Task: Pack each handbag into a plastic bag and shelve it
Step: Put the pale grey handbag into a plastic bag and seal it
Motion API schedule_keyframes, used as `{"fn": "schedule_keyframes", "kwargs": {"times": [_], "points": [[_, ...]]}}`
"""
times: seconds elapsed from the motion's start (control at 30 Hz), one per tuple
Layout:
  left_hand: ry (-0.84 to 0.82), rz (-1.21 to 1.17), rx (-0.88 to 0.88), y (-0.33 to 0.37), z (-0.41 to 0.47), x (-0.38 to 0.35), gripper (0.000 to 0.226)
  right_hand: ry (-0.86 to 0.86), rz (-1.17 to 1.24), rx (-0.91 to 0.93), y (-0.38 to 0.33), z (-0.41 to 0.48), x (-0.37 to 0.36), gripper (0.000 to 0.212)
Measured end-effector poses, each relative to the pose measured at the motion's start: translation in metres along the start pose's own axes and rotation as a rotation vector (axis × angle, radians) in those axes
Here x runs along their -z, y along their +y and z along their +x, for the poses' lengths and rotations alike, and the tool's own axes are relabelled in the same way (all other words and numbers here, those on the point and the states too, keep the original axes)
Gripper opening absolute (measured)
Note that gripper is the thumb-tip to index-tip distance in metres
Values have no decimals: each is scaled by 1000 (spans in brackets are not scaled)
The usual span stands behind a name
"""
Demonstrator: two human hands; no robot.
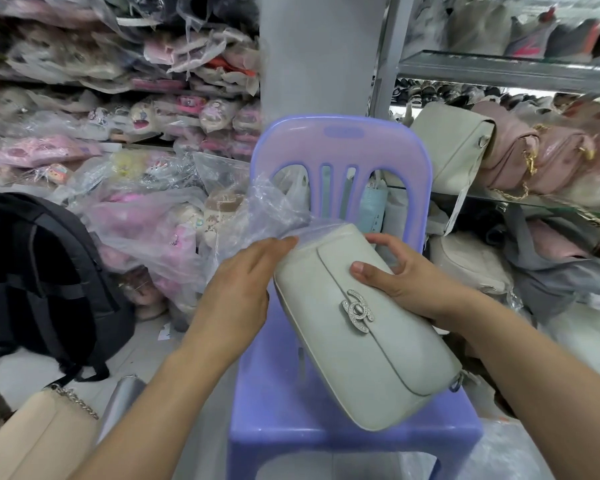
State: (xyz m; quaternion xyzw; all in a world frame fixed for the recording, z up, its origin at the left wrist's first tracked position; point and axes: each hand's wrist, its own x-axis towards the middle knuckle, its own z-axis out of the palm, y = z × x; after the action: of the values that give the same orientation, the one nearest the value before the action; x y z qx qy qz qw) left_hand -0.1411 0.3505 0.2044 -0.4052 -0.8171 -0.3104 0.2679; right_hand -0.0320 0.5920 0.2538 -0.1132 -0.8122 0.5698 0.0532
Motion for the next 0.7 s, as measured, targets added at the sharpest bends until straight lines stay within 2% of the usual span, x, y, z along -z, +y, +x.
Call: {"fn": "schedule_keyframes", "kwargs": {"times": [0.07, 0.13, 0.27, 0.4, 0.5, 0.57, 0.67, 0.7], "points": [[114, 114, 11, -1, -6, -8, 74, 27, -28, -19, 0, 0, -2, 55], [220, 131, 25, 0, -8, -15, 47, 58, -47, -34, 3, 1, -4, 55], [197, -9, 82, 16, -5, -21, 25, 119, -108, -65, 8, 3, -10, 59], [117, -146, 86, 42, -2, -22, 24, 218, -208, -96, 14, 7, -12, 73], [101, -257, 108, 49, -5, -24, 23, 218, -67, -11, 18, 8, -11, 71], [182, -362, 187, 50, -7, -26, 22, 150, 59, 51, 19, 6, -9, 74], [356, -532, 396, 50, -11, -30, 17, 135, 103, 108, 22, 7, -8, 44], [420, -560, 497, 52, -11, -31, 12, 153, 108, 108, 23, 9, -8, 43]]}}
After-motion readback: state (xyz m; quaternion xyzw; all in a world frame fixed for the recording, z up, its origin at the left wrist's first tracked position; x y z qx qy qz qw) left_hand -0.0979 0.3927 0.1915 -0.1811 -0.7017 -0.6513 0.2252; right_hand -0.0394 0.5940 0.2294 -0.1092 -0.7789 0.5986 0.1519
